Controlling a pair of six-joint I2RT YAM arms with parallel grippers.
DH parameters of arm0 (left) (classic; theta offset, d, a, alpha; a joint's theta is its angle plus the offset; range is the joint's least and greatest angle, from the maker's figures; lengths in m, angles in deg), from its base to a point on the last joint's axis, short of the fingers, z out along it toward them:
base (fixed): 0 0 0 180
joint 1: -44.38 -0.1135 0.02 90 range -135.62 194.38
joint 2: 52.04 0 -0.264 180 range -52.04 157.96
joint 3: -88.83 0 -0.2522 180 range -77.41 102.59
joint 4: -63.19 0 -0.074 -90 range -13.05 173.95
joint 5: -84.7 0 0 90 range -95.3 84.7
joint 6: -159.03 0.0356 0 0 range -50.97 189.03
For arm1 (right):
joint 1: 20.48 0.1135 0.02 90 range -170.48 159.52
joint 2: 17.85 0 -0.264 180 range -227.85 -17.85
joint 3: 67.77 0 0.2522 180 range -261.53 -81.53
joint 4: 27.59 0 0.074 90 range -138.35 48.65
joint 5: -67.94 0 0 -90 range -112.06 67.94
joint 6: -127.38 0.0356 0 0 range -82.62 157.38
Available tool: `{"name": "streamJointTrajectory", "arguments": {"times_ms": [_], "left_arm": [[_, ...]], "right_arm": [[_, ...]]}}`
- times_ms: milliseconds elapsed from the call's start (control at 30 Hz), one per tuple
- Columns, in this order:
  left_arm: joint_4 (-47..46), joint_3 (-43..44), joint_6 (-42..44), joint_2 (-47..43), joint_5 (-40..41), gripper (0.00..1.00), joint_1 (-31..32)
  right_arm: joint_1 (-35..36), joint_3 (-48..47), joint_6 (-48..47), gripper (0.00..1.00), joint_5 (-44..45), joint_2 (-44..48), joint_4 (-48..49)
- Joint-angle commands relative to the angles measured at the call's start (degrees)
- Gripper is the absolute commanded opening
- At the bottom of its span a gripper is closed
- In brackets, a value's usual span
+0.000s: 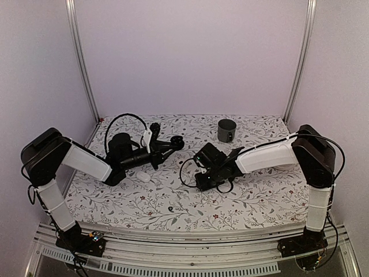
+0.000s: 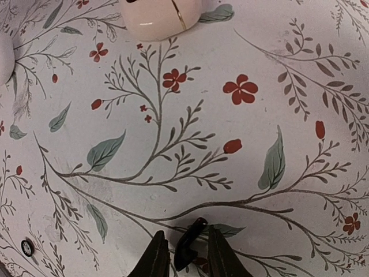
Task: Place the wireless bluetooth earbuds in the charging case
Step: Pick up the left earbud from the center of the board.
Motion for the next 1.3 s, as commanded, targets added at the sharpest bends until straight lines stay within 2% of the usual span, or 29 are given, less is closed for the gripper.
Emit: {"name": "streamJointTrajectory", "arguments": {"times_ms": [0, 133, 233, 300, 500, 833, 867, 967, 1133, 1267], "left_arm": [[-0.2, 0.64, 0.05, -0.66, -0.04, 0.0, -0.77], [-0.15, 0.33, 0.13, -0.79, 0.05, 0.0, -0.72], [-0.15, 0.15, 0.13, -1.05, 0.1, 0.0, -0.77], [-0.15, 0.05, 0.13, -1.09, 0.14, 0.0, -0.77], [-0.27, 0.06, -0.12, -0.95, 0.23, 0.0, -0.77], [-0.19, 0.13, 0.05, -0.75, 0.32, 0.0, -0.77], [-0.16, 0.13, 0.05, -0.7, 0.32, 0.0, -0.77], [-0.32, 0.11, 0.28, -0.6, 0.41, 0.0, -0.81], [-0.43, 0.22, 0.46, -0.15, 0.42, 0.0, -0.77], [-0.54, 0.66, 1.61, 0.41, 0.58, 0.0, -0.77]], "right_arm": [[0.96, -0.78, 0.88, 0.24, 2.81, -1.32, -3.38], [1.23, -0.54, 0.68, 0.2, 3.03, -1.62, -3.82], [1.56, 0.63, 0.76, 0.32, 3.27, -0.31, -3.86], [1.6, 1.67, 0.76, 0.34, 3.25, 0.73, -3.25], [1.67, 2.71, 0.67, 0.25, 3.65, 0.33, -3.07], [2.29, 1.86, 0.44, 0.2, 4.85, -1.08, -3.64], [2.28, 1.86, 0.14, 0.15, 4.83, -1.0, -3.5], [2.26, 1.86, -1.18, 0.09, 5.16, -0.46, -2.82], [1.51, 2.79, -4.5, 0.05, 3.9, 2.55, -0.96], [-0.06, 5.2, -7.85, 0.05, -0.52, 8.39, 0.22]]}}
